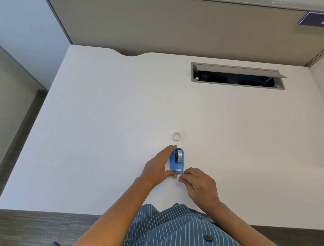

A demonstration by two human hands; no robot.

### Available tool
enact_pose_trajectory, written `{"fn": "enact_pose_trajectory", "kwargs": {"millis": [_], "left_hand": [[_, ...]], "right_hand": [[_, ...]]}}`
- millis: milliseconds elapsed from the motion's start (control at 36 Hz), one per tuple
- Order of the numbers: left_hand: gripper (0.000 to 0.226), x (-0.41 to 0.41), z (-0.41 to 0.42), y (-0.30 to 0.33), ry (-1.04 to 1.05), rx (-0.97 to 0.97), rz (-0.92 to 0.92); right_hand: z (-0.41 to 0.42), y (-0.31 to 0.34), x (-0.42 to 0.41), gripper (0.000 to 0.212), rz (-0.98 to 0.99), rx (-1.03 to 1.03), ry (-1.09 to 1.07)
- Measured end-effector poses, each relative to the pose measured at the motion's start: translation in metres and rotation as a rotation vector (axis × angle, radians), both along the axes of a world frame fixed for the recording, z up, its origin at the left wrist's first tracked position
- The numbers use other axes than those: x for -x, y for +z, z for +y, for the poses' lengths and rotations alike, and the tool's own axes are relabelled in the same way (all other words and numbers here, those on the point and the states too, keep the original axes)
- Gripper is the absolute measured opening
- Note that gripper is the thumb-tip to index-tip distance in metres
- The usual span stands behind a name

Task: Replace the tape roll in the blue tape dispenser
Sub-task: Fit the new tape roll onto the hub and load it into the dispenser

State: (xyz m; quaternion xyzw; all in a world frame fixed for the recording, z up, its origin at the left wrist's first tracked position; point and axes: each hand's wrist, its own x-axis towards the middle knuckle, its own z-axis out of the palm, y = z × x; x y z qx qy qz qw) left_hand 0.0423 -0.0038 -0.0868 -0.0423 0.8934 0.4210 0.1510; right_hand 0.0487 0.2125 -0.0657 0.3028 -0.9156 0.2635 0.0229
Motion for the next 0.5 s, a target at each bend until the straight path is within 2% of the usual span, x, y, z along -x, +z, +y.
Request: {"fn": "enact_pose_trajectory", "kwargs": {"millis": [250, 500], "left_hand": [[0.103, 0.002, -0.002, 0.003, 0.013, -0.005, -0.016], [0.099, 0.002, -0.001, 0.004, 0.009, 0.004, -0.014]], "right_hand": [[-0.002, -0.021, 0.003, 0.008, 0.027, -0.011, -0.038], [-0.004, -0.031, 0.003, 0.022, 0.075, -0.001, -0.071]]}}
